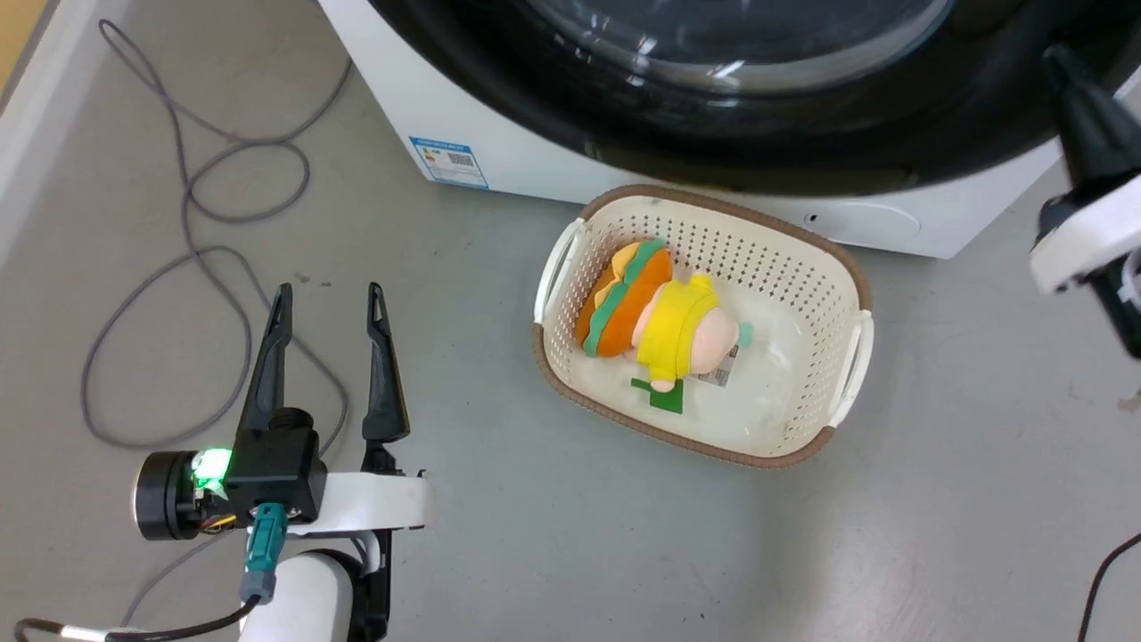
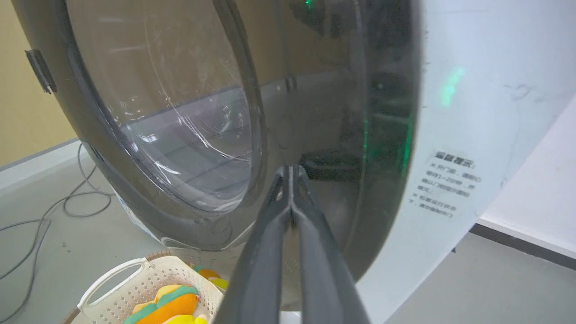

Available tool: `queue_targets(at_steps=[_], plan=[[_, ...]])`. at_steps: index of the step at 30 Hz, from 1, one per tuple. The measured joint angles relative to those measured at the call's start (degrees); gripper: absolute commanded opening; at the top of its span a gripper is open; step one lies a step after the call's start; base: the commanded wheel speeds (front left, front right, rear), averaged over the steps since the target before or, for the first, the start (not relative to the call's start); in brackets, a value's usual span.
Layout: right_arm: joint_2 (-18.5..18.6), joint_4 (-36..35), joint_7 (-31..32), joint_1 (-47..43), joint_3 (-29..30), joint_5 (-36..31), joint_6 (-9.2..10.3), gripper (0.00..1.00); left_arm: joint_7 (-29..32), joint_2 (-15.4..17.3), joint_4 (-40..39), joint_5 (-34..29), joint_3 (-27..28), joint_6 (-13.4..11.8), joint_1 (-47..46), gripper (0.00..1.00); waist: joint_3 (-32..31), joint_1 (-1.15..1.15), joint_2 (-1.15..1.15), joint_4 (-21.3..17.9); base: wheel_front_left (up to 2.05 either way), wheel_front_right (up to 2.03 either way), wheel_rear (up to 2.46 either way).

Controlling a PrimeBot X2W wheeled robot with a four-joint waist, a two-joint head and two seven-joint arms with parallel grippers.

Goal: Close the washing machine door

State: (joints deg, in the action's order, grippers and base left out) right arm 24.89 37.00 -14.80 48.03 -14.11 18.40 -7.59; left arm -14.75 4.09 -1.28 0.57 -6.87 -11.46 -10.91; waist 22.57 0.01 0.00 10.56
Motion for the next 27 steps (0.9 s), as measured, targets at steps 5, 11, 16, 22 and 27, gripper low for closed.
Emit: queue_targets(at_steps=[5,11,16,22,27], plan=[[0.1,3.6,0.0,3.2,1.0,-2.0,0.01,0.0,0.0,-0.1,-0.1,0.1,0.0,-0.1,0.0,1.0,0.6,0.0,0.0,0.2,0.0,0.0,0.0],[-0.9,6.0,0.0,4.8,4.8,-5.5,0.01,0.0,0.0,-0.1,-0.2,0.1,0.0,-0.2,-0.3,1.0,1.0,0.0,0.0,0.3,0.0,0.0,0.0],[-2.8,6.4,0.0,4.7,7.5,-8.1,0.01,0.0,0.0,-0.2,-0.2,0.1,0.2,-0.5,-0.7,1.0,0.9,0.0,0.0,0.2,0.0,0.0,0.0],[-4.5,2.5,0.0,2.3,9.1,-9.9,0.04,0.0,0.0,0.0,0.5,0.1,0.8,-0.5,-0.5,1.0,-1.1,0.0,0.0,-0.8,0.0,0.0,0.0],[-7.5,-10.3,0.0,-4.6,13.9,-12.9,0.04,0.0,0.0,0.5,1.8,0.1,1.3,-0.5,0.6,1.0,-4.8,0.0,0.0,-2.9,0.0,0.0,0.0]])
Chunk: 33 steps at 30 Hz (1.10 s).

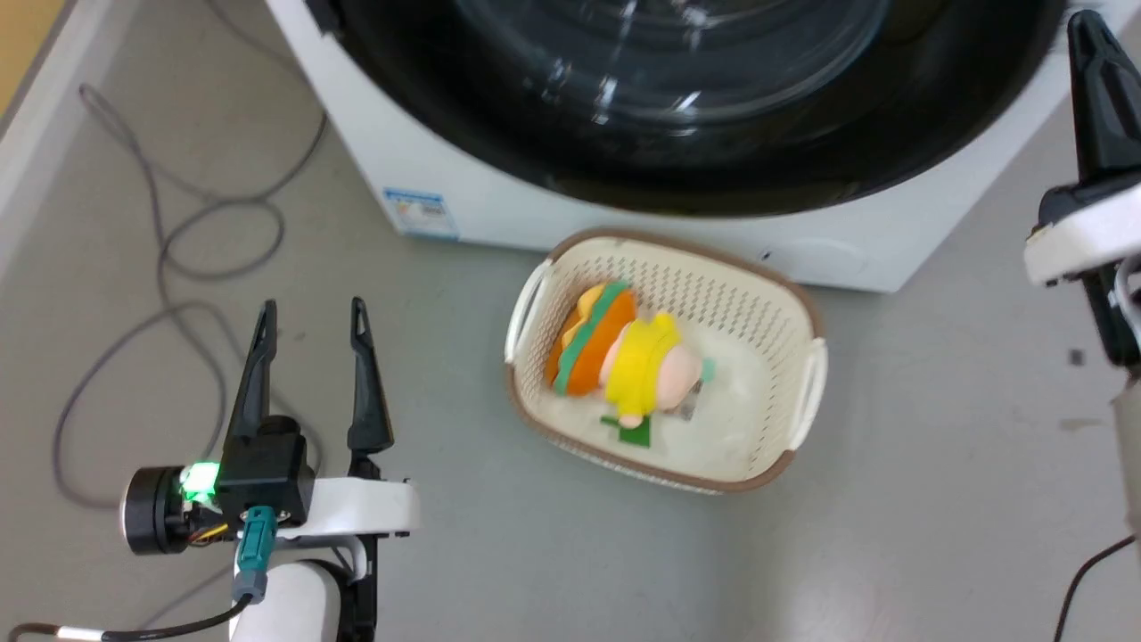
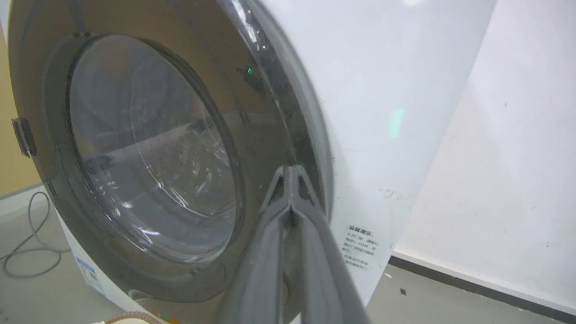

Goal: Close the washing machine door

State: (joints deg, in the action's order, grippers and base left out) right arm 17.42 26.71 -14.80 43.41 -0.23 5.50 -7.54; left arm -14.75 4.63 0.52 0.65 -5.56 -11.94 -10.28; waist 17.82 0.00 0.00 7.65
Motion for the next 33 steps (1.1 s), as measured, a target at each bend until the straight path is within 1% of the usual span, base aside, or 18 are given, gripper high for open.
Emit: queue_targets(at_steps=[2,3,4,5,8,11,16,21,26,27,28,29,33], plan=[[-1.7,-4.4,0.0,-2.8,1.7,-0.8,0.0,0.0,0.0,0.2,0.4,0.0,0.1,0.0,0.4,1.0,-1.4,0.0,0.0,-0.8,0.0,0.0,0.0],[-1.7,-4.4,0.0,-2.8,1.7,-0.8,0.0,0.0,0.0,0.2,0.4,0.0,0.1,0.0,0.4,1.0,-1.4,0.0,0.0,-0.8,0.0,0.0,0.0],[-3.6,-8.7,0.0,-5.8,2.9,-1.4,0.0,0.0,0.0,0.3,0.8,0.0,0.2,0.1,1.1,1.0,-2.9,0.0,0.0,-1.7,0.0,0.0,0.0],[-3.6,-8.7,0.0,-5.8,2.9,-1.4,0.0,0.0,0.0,0.3,0.8,0.0,0.2,0.1,1.1,1.0,-2.9,0.0,0.0,-1.7,0.0,0.0,0.0],[-5.6,-13.9,0.0,-10.2,3.8,-2.1,0.0,0.0,0.0,0.6,1.5,0.0,0.2,0.3,2.1,1.0,-5.1,0.0,0.0,-2.9,0.0,0.0,0.0],[-8.1,-16.6,0.0,-13.9,5.4,-2.1,0.0,0.0,0.0,0.9,1.8,0.0,0.2,0.4,3.2,1.0,-7.0,-0.01,0.0,-4.1,0.0,0.0,0.0],[-10.9,-19.3,0.0,-20.1,4.9,-2.5,0.0,0.0,0.0,1.6,2.4,0.0,0.8,0.4,5.2,1.0,-10.0,-0.01,0.0,-5.8,0.0,0.0,0.0],[-12.6,-19.0,0.0,-27.0,1.3,-3.3,0.0,0.0,0.0,1.8,3.1,0.0,1.0,0.3,8.1,1.0,-13.3,-0.01,0.0,-7.6,0.0,0.0,0.0],[-13.8,-18.7,0.0,-31.8,0.4,-1.3,0.0,0.0,0.0,1.9,3.5,0.0,1.0,0.5,9.4,1.0,-15.6,-0.01,0.0,-8.3,0.0,0.0,0.0],[-13.9,-18.7,0.0,-32.6,-0.1,-0.5,0.0,0.09,0.0,1.9,3.5,0.0,0.9,0.5,9.6,1.0,-15.8,-0.01,0.0,-8.4,0.0,0.0,0.0],[-14.0,-18.7,0.0,-33.4,-0.5,0.1,0.0,0.63,0.0,1.9,3.5,0.0,0.9,0.5,9.8,1.0,-16.1,-0.01,0.0,-8.4,0.0,0.0,0.0],[-14.1,-18.7,0.0,-34.3,-0.9,0.4,0.0,1.0,0.0,1.9,3.5,0.1,0.9,0.5,10.0,1.0,-16.3,-0.01,0.0,-8.3,0.0,0.0,0.0],[-14.2,-17.8,0.0,-37.5,-1.2,2.8,0.0,1.0,0.0,1.9,3.6,0.1,0.9,0.9,10.6,1.0,-16.8,-0.01,0.0,-8.0,0.0,0.0,0.0]])
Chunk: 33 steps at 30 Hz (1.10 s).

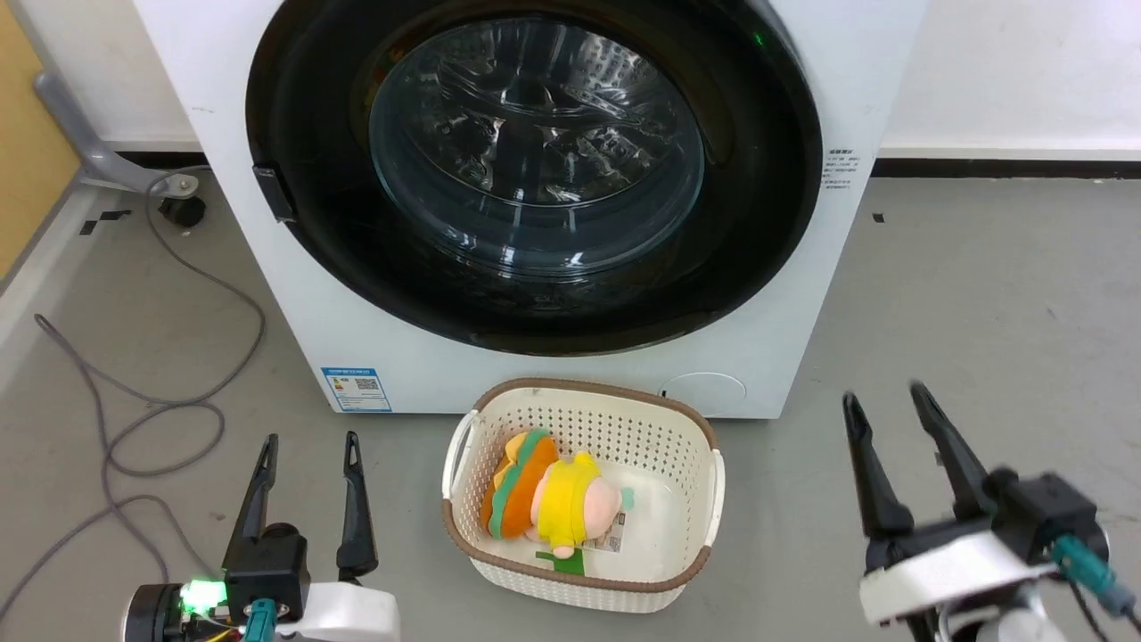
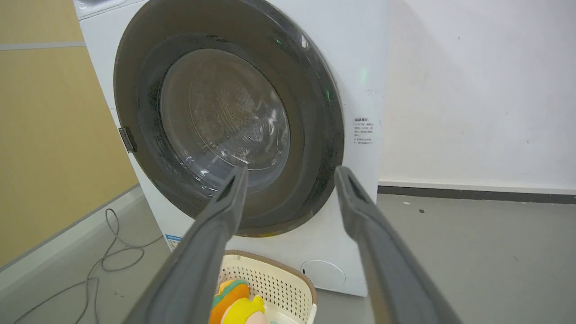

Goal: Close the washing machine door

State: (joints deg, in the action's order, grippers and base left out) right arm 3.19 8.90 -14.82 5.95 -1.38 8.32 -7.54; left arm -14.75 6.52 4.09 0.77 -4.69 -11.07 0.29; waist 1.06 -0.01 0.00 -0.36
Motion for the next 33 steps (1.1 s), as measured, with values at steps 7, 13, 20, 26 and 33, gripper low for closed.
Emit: queue_targets(at_steps=[7,13,20,26,33], plan=[[0.0,0.6,0.0,-3.3,0.3,2.1,0.01,1.0,0.0,0.0,0.2,0.0,0.0,0.3,0.4,1.0,0.3,0.0,0.0,0.4,0.0,0.0,0.0],[0.0,0.3,0.1,-3.4,0.6,2.3,0.0,0.0,0.1,-0.1,0.3,0.0,0.0,0.7,0.4,0.0,0.3,0.0,0.0,0.4,0.0,0.0,0.0],[0.0,0.3,0.2,-3.4,0.6,2.3,0.0,0.0,0.4,-0.2,0.2,-0.1,0.0,0.7,0.4,0.0,0.3,0.0,0.0,0.4,0.0,0.0,0.0],[0.0,-0.1,1.1,-3.4,0.6,2.1,0.0,0.0,1.2,-0.3,0.1,-0.1,0.2,1.2,0.4,0.0,0.2,0.0,0.0,0.4,0.0,0.0,0.0],[0.0,-0.5,1.9,-3.4,0.7,1.1,0.0,0.0,2.0,-0.4,0.0,-0.1,0.4,1.8,0.4,0.0,0.2,0.0,0.0,0.4,0.0,0.0,0.0]])
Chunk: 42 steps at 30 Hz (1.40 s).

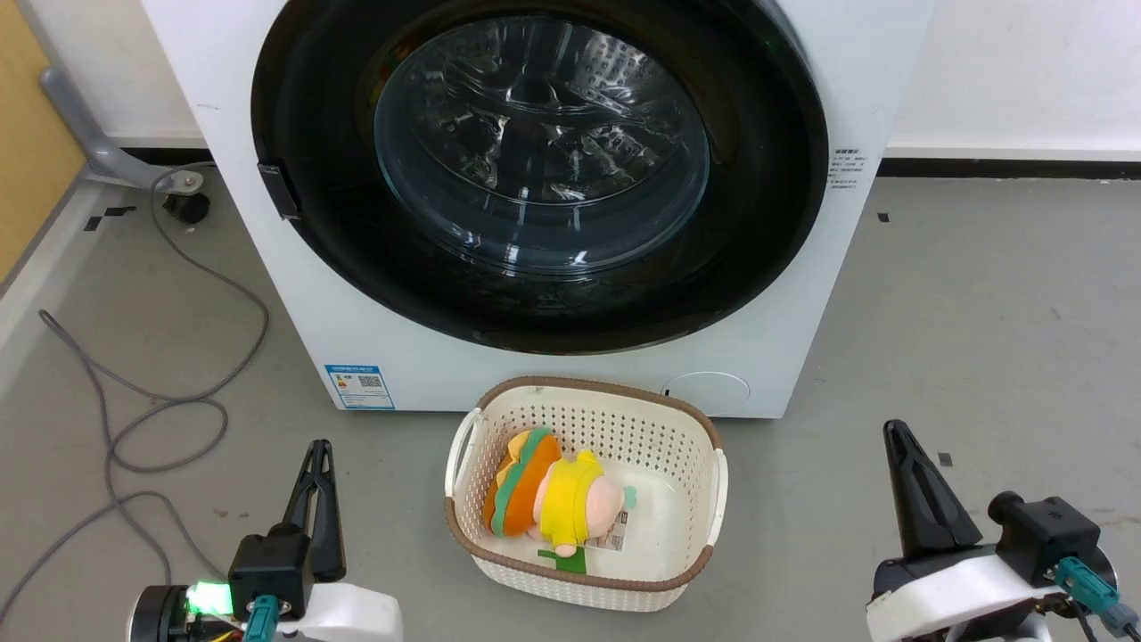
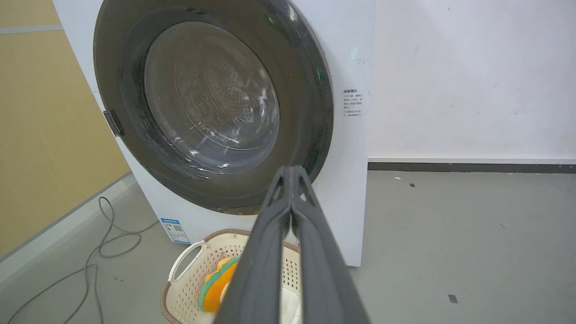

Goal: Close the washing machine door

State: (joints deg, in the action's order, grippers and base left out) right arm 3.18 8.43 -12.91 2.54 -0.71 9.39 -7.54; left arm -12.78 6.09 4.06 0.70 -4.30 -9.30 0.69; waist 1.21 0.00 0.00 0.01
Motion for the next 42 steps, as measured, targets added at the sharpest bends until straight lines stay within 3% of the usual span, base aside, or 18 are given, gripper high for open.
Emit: queue_targets(at_steps=[42], plan=[[0.0,-3.1,4.8,-0.3,0.2,-3.5,0.0,0.0,4.7,-1.3,-1.5,-0.1,1.6,3.4,0.0,0.0,-0.5,0.0,0.0,0.0,0.0,0.0,0.0]])
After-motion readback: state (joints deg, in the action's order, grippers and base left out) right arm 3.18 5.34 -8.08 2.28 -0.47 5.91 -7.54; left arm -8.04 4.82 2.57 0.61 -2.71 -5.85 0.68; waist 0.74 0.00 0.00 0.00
